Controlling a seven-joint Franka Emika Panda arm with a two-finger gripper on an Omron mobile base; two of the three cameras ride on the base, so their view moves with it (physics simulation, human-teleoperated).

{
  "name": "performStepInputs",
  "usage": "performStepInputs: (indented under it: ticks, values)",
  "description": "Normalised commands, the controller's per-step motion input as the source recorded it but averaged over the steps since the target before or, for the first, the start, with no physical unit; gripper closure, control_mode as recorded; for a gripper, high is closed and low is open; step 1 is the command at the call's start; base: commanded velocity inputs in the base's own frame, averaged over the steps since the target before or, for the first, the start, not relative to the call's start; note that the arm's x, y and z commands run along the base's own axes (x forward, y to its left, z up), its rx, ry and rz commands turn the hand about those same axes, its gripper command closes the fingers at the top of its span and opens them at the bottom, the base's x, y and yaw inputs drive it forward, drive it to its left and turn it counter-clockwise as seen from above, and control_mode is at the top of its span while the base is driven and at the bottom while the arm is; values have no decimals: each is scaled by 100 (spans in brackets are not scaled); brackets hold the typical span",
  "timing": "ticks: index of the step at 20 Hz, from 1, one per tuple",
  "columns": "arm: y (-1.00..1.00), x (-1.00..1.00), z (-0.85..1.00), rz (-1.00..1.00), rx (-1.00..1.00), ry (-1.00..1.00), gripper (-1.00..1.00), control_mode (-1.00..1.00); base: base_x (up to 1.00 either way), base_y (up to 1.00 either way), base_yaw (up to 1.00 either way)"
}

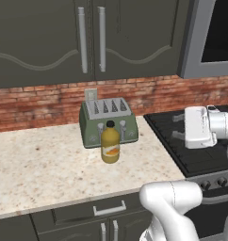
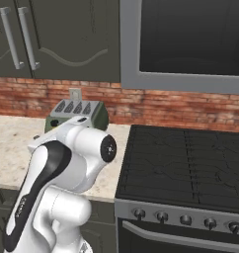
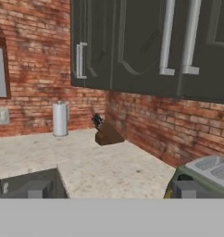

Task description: Move the drinks to the dining counter.

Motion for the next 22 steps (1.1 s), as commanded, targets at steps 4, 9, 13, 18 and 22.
performStepInputs:
  ticks: [4,9,13,18,22]
  values:
    - [26,17,-42,-10,1,-8,-100,-100,0,0,0]
    - [17,18,-43,-12,7,-5,-100,-100,0,0,0]
    - [21,19,-39,-13,10,-6,-100,-100,0,0,0]
    - [29,16,-48,-13,11,-12,-100,-100,0,0,0]
    - [36,17,-49,-9,11,-13,-100,-100,0,0,0]
